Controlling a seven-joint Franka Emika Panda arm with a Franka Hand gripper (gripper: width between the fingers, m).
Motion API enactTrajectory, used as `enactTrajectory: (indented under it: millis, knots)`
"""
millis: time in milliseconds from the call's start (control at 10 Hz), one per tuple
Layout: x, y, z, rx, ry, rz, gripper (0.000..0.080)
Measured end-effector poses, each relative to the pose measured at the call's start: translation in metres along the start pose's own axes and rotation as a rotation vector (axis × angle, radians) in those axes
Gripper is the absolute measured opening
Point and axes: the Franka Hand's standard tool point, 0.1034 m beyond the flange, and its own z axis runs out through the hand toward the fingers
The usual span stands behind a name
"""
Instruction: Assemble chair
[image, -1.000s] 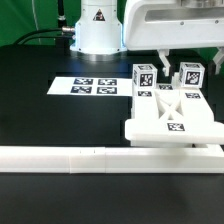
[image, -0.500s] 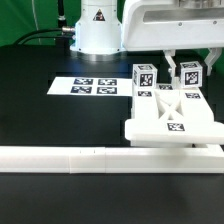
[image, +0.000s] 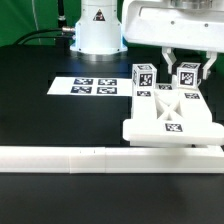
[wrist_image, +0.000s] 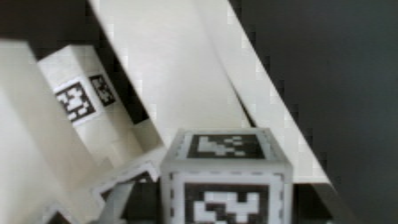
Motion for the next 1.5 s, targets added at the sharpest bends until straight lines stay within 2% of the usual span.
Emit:
enactTrajectory:
  millis: [700,800,1000,1100,1200,1300,1400,1500]
  knots:
    - [-0.0028,-0.0025,0.0009,0.014,0.005,0.435,0.0284]
    - [-0.0034,-0.0035,0.0012,0.020,-0.003,0.504,0.0284]
    - [-0.0013,-0.0065,0.0007,0.052,-0.010,0.609,0.0284]
    - [-0.0018,-0.0067,0.0013,0.051,-0.011,0.609,0.0384]
    - [-0.0019,-0.0066,0.0018,0.050,-0.011,0.590,0.0384]
    - [-0.0020,-0.0065,0.0023,0.050,-0.010,0.572,0.0523]
    - [-0.0020,-0.0065,0.0025,0.049,-0.010,0.562,0.0609]
    - [-0.0020,-0.0063,0.0028,0.048,-0.008,0.486,0.0609]
